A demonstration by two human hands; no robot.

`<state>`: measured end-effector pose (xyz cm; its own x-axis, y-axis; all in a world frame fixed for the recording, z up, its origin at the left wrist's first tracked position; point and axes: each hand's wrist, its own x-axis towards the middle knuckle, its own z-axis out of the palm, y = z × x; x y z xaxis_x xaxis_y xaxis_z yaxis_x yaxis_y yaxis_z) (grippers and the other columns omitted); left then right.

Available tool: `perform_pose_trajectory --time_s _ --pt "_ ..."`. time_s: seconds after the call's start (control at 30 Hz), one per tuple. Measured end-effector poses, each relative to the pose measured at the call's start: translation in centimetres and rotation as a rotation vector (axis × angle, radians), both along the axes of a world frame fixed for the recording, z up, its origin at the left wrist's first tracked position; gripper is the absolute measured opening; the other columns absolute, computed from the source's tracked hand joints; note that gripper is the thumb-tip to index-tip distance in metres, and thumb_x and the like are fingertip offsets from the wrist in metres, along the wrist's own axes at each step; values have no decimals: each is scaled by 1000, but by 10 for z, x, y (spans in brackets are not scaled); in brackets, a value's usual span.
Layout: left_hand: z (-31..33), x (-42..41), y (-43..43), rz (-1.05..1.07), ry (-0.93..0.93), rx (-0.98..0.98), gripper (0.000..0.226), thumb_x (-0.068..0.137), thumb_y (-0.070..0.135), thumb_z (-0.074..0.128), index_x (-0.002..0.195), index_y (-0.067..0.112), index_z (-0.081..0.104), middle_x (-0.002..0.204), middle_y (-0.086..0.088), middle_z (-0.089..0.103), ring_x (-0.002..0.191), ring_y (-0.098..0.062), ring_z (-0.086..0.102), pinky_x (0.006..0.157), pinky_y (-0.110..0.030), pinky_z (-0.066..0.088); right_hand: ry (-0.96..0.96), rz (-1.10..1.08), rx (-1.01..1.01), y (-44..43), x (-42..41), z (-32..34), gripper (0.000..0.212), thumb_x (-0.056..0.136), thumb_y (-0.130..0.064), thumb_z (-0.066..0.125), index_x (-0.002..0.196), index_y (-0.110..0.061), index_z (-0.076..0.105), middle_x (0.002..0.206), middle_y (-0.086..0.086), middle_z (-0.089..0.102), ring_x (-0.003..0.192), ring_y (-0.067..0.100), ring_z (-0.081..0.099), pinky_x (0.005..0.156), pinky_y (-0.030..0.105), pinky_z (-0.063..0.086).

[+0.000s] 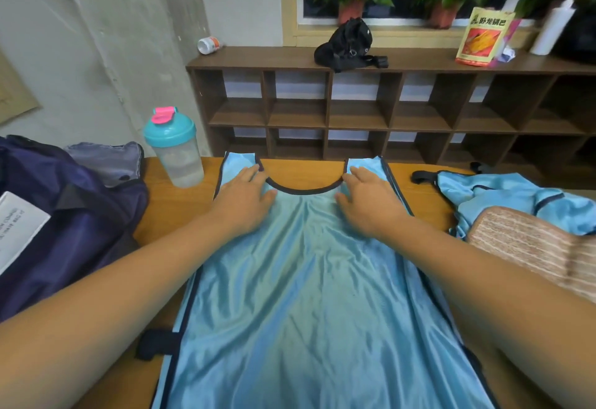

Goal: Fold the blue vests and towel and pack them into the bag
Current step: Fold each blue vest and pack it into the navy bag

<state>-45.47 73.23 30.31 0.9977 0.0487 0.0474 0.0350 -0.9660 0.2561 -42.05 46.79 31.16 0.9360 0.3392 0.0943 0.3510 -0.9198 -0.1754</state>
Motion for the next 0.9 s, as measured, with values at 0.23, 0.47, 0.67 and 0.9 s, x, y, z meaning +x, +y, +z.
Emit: perform_pose_trajectory --time_s 0.23,0.47,0.67,0.9 --pt "-7 -95 -38 -130 120 5 73 107 63 35 168 26 18 177 3 2 163 -18 0 130 -45 16 96 140 -74 -32 -111 -9 84 103 -69 23 168 -15 20 177 9 13 163 26 11 130 41 12" --pt "-27 -149 -45 -86 124 36 80 103 73 22 170 30 6 177 7 -8 163 -15 -10 132 -41 0 114 108 -87 -51 -149 -39 106 89 -84 -5 170 -18 9 178 4 1 164 23 -1 133 43 6" --pt "-27 -116 -27 -110 116 48 80 101 77 21 169 36 9 177 12 -6 162 -10 -7 132 -40 1 122 69 -65 -43 -125 -38 90 101 -78 12 170 -20 9 178 2 1 164 22 -1 133 44 6" --pt "-15 -119 -39 -131 -10 7 71 103 69 39 162 29 35 170 4 29 157 -23 25 124 -48 24 -38 108 77 -37 -123 -18 64 111 -54 36 160 -13 40 167 14 34 153 36 31 124 49 30"
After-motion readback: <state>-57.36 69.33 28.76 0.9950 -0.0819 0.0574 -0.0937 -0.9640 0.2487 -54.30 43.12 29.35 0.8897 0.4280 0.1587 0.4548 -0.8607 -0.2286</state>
